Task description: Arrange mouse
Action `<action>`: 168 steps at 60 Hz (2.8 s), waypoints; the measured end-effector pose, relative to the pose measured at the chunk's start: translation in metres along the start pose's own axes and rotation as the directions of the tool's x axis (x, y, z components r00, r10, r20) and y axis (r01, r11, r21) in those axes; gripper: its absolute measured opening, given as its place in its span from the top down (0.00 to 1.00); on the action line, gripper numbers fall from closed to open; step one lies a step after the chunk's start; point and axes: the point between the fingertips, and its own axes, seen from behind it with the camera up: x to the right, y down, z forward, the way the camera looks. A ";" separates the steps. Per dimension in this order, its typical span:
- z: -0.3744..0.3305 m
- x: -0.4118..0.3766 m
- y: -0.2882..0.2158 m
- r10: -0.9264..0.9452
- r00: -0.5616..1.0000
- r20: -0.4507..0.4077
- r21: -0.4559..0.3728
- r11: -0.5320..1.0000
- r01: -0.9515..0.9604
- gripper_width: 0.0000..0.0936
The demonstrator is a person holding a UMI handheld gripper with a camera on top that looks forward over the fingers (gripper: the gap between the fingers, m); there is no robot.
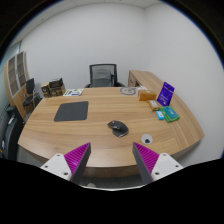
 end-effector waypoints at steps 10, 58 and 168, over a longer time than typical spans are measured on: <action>0.023 0.007 -0.004 -0.025 1.000 0.005 0.018 1.000 0.025 0.08; 0.235 0.045 0.001 -0.089 0.995 -0.041 0.002 0.996 0.089 0.08; 0.263 -0.069 -0.234 0.079 0.997 -0.007 0.140 0.987 -0.077 0.68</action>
